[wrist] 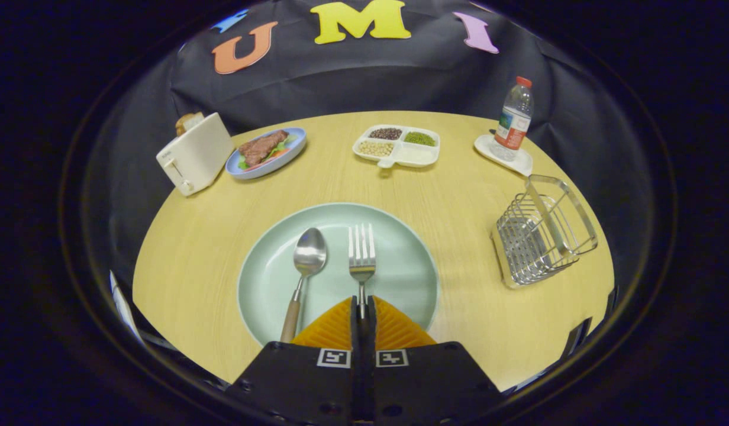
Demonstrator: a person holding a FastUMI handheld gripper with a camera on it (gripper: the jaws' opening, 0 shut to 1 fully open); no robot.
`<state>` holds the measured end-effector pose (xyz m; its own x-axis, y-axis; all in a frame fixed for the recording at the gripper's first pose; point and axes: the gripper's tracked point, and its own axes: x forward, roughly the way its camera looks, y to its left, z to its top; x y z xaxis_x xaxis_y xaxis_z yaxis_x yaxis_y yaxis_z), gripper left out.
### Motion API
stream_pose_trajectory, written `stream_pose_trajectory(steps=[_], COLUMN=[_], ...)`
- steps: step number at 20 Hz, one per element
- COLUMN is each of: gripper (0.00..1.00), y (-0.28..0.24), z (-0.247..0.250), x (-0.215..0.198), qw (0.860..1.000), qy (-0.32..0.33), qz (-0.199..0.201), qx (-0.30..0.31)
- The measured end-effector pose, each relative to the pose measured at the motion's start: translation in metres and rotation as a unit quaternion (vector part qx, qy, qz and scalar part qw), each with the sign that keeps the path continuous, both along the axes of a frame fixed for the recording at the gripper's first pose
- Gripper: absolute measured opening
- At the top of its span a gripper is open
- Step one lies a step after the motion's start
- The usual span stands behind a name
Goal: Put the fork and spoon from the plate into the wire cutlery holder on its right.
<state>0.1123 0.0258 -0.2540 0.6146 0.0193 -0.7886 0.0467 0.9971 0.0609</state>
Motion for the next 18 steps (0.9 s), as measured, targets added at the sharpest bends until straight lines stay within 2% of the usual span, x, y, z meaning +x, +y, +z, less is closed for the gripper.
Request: stream_pose_trajectory(steps=[8,18], gripper=[0.01,0.01], y=[-0.033,-0.132], z=[0.055,0.114], x=[-0.016,-0.029], qw=[0.999,0.995], qy=[-0.035,-0.08], qz=[-0.012,-0.065], qx=[0.02,0.006])
